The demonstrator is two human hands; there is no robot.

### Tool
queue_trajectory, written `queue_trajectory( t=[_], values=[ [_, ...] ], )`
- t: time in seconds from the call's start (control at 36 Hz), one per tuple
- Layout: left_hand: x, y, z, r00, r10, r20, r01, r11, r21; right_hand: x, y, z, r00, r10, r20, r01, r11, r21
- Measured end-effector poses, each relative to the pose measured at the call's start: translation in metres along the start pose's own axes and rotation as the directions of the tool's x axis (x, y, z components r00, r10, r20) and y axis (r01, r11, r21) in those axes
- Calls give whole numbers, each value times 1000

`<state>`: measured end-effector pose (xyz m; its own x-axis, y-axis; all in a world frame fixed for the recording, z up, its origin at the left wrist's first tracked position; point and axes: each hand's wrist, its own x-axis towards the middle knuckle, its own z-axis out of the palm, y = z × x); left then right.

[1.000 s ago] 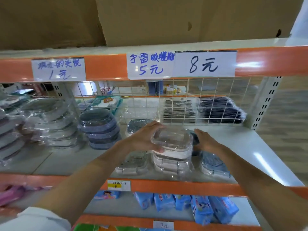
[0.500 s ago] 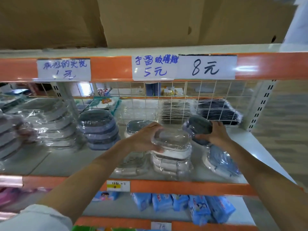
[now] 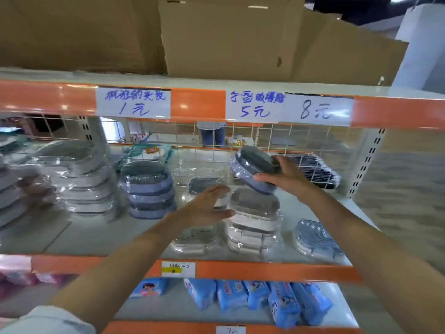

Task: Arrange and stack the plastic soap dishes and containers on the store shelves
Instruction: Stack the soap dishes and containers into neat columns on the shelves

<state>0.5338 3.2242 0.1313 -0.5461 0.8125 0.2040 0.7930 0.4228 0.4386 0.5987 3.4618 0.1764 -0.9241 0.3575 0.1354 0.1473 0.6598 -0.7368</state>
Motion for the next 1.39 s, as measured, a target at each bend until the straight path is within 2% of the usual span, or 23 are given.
queue_trajectory(
  t=[0.14, 0.28, 0.36, 0.53, 0.61, 0.72, 0.89, 1.08, 1.25, 1.39],
  values=[
    [-37, -20, -19, 992, 39, -124, -45, 998, -47, 8, -50, 47, 988, -123, 99, 125, 992, -20],
    [-75, -48, -36, 982, -141, -124, 141, 990, -13, 15, -95, 97, 976, -153, 156, 167, 983, -80],
    [-94, -60, -47, 977, -179, -114, 180, 984, -7, 22, -119, 123, 965, -200, 170, 217, 973, -84],
    [-123, -73, -65, 981, -160, -107, 169, 982, 82, 39, -155, 161, 966, -192, 173, 212, 971, -110],
    [-134, -80, -70, 975, -171, -142, 180, 982, 53, 47, -167, 177, 965, -204, 164, 226, 966, -127],
    [-145, -92, -78, 975, -154, -158, 167, 983, 72, 51, -175, 191, 973, -184, 140, 193, 980, -52],
    [-143, -106, -79, 975, -131, -182, 150, 984, 93, 52, -176, 199, 981, -160, 108, 160, 987, 13],
    [-122, -102, -61, 990, -86, -116, 99, 989, 109, 37, -159, 187, 974, -187, 128, 184, 982, 33],
    [-95, -87, -41, 992, -118, -34, 120, 989, 87, 17, -130, 151, 964, -126, 236, 149, 985, -83],
    [-73, -72, -31, 988, -145, 50, 142, 988, 62, 0, -94, 102, 963, -72, 259, 117, 980, -163]
  ],
)
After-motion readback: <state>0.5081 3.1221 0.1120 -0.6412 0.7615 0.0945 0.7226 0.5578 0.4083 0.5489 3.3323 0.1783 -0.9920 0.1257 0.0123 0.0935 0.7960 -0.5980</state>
